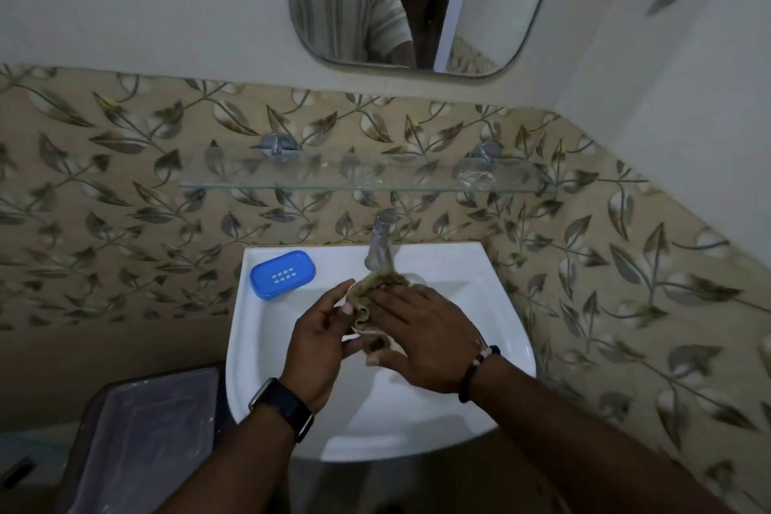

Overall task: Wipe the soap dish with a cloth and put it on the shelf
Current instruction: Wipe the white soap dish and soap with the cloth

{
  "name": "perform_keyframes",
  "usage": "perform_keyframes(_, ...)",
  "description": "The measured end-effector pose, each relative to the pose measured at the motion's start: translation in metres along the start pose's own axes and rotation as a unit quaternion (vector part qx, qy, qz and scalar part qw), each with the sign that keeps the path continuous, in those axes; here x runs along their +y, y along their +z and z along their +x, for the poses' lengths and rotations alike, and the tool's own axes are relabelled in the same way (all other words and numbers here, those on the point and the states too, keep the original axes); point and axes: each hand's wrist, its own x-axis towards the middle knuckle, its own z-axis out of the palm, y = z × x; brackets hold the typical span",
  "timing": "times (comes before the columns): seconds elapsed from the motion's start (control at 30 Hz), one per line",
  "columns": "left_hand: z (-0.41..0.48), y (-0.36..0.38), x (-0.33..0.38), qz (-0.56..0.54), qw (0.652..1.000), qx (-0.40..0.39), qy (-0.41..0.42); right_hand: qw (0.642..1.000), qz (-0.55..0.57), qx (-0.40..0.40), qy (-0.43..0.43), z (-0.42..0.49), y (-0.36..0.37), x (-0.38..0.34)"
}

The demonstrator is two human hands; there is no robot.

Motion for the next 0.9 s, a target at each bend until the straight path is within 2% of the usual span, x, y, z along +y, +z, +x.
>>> perform_keyframes(0.17, -0.008, -0.008, 0.009, -0.003, 0.999, 0.015, 0.028, 0.992, -0.094, 0.052, 0.069, 0.012, -0.011, -0.026)
perform_keyframes(0.23, -0.012, -0.012, 0.01, 0.002, 0.999, 0.025, 0.03, 0.991, -0.086, 0.064, 0.08, 0.016, -0.006, -0.043)
perform_keyframes(0.3, -0.016, -0.016, 0.01, 0.018, 0.999, 0.03, 0.028, 0.996, -0.028, 0.038, 0.079, 0.022, 0.001, -0.06)
perform_keyframes(0.4, -0.017, -0.02, 0.009, 0.024, 0.999, 0.023, 0.021, 0.99, 0.115, -0.014, 0.08, 0.021, 0.006, -0.066)
perform_keyframes(0.47, -0.017, -0.02, 0.013, 0.023, 0.999, 0.021, 0.019, 0.986, 0.165, -0.023, 0.027, 0.017, 0.0, -0.057)
perform_keyframes(0.5, -0.016, -0.019, 0.014, 0.024, 0.999, 0.024, 0.019, 0.988, 0.152, -0.025, -0.011, 0.015, -0.005, -0.049)
perform_keyframes(0.57, -0.017, -0.016, 0.015, 0.019, 0.999, 0.038, 0.03, 0.996, 0.043, -0.013, -0.073, 0.014, -0.014, -0.029)
perform_keyframes(0.63, -0.017, -0.013, 0.018, 0.012, 0.997, 0.059, 0.045, 0.995, -0.069, -0.01, -0.078, 0.015, -0.022, -0.009)
perform_keyframes(0.7, -0.016, -0.009, 0.023, 0.025, 0.995, 0.068, 0.064, 0.989, -0.132, -0.012, -0.06, 0.015, -0.025, 0.0)
perform_keyframes(0.77, -0.014, -0.002, 0.026, 0.037, 0.994, 0.076, 0.075, 0.989, -0.141, 0.015, -0.036, 0.016, -0.02, -0.005)
perform_keyframes(0.9, -0.011, 0.009, 0.023, 0.057, 0.99, 0.098, 0.078, 0.999, -0.035, 0.026, 0.015, 0.009, -0.011, -0.021)
